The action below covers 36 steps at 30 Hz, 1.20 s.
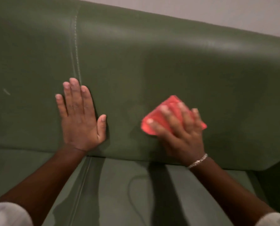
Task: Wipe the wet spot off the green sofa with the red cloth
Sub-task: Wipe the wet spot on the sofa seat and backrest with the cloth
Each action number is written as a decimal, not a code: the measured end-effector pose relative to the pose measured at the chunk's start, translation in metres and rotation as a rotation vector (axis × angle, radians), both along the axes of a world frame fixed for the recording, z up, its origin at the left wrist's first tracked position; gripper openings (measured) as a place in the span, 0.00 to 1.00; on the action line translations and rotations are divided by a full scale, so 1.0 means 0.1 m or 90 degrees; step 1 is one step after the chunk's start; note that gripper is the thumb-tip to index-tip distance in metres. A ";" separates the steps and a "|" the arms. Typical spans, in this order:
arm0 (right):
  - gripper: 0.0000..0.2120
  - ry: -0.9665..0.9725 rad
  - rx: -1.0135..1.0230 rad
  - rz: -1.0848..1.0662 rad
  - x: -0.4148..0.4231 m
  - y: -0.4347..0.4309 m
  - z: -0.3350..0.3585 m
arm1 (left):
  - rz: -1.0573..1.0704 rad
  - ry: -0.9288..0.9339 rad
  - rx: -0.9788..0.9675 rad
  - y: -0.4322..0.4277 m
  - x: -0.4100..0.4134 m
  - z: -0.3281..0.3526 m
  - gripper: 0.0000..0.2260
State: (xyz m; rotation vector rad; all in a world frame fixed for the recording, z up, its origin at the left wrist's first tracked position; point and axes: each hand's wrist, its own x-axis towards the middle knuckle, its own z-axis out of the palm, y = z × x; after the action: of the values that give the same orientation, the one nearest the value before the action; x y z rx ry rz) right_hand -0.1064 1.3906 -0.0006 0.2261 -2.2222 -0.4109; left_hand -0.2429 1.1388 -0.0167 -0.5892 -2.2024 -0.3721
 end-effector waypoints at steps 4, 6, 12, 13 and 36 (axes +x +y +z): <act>0.30 0.003 -0.071 -0.024 -0.17 0.12 0.46 | -0.010 -0.102 -0.013 -0.18 0.26 -0.25 0.36; 0.28 -0.011 -0.004 0.039 -0.48 -0.13 0.75 | 0.032 -0.158 0.048 -0.25 0.37 -0.36 0.36; 0.22 -0.083 0.230 0.217 -1.35 -1.04 1.53 | 0.185 -0.306 0.431 -0.32 0.32 -0.47 0.37; 0.22 -0.081 0.223 0.214 -1.48 -1.20 1.61 | 0.216 -0.339 0.531 -0.35 0.26 -0.46 0.37; 0.34 -0.220 0.424 0.286 -2.00 -3.03 0.54 | 0.260 -0.358 0.395 -2.23 -0.37 -1.10 0.38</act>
State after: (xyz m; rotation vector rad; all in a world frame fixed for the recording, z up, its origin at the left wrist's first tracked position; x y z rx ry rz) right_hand -0.3064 1.0880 0.0531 1.1989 -2.1944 -0.8985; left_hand -0.2796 0.9154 -0.1269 0.3421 -2.4588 -1.0400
